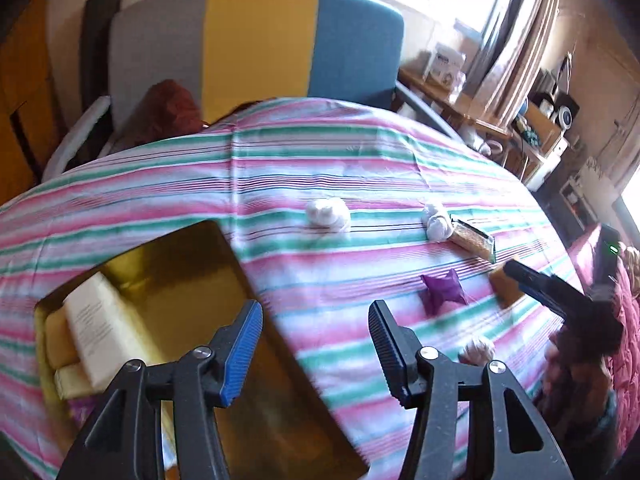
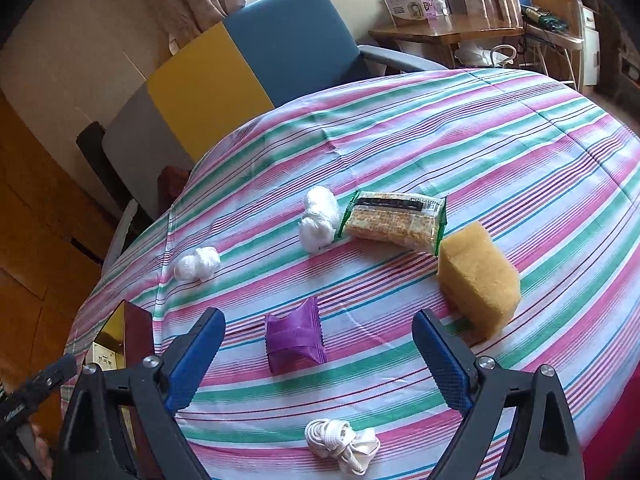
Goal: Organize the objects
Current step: 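Move the left gripper to the white plastic-wrapped ball and grasp it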
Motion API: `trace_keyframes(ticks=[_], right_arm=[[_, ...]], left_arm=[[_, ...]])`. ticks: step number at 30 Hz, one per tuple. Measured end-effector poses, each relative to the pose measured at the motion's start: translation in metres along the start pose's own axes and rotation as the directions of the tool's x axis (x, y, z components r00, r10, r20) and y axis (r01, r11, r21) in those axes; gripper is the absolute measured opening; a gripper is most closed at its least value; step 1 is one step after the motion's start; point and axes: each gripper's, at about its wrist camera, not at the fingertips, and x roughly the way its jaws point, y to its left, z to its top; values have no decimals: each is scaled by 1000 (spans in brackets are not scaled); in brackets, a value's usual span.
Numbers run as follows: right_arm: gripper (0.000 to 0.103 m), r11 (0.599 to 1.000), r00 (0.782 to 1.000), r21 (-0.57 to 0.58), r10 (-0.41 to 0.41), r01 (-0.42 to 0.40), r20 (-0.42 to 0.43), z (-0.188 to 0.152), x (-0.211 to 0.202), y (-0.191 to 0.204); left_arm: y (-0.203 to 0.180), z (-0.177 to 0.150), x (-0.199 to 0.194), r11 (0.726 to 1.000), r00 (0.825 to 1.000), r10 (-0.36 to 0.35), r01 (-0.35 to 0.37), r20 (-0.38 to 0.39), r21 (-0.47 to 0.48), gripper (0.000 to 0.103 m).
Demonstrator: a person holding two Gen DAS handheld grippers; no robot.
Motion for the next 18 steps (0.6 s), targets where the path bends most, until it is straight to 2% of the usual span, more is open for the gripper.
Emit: trace_keyframes(ticks=[2, 5, 10, 12, 14, 16, 18], right_arm=[[95, 1000, 1000, 8, 10, -10, -5, -1, 0, -1], [95, 999, 1000, 21, 27, -26, -13, 0, 0, -3], [96, 997, 997, 51, 65, -64, -35, -1, 3, -7], [96, 995, 996, 63, 80, -77, -41, -1, 4, -8], [96, 992, 995, 83, 95, -91, -43, 0, 5, -11], [96, 989, 993, 106, 111, -105, -47, 1, 5, -15], [96, 985, 991, 128, 124, -117, -48, 1, 5, -18]], left_arm=[[-5, 17, 26, 1000, 999, -13, 13, -39, -9, 56], [-4, 38, 63, 997, 994, -29, 21, -104, -73, 56], [-9, 68, 113, 996, 989, 7, -20, -145, -87, 58], [-11, 77, 131, 996, 988, 18, -31, -152, -82, 63], [-13, 85, 148, 996, 986, 31, -44, -163, -73, 73], [-15, 91, 164, 997, 984, 40, -51, -173, -61, 78], [-15, 94, 180, 997, 978, 54, -64, -200, -44, 79]])
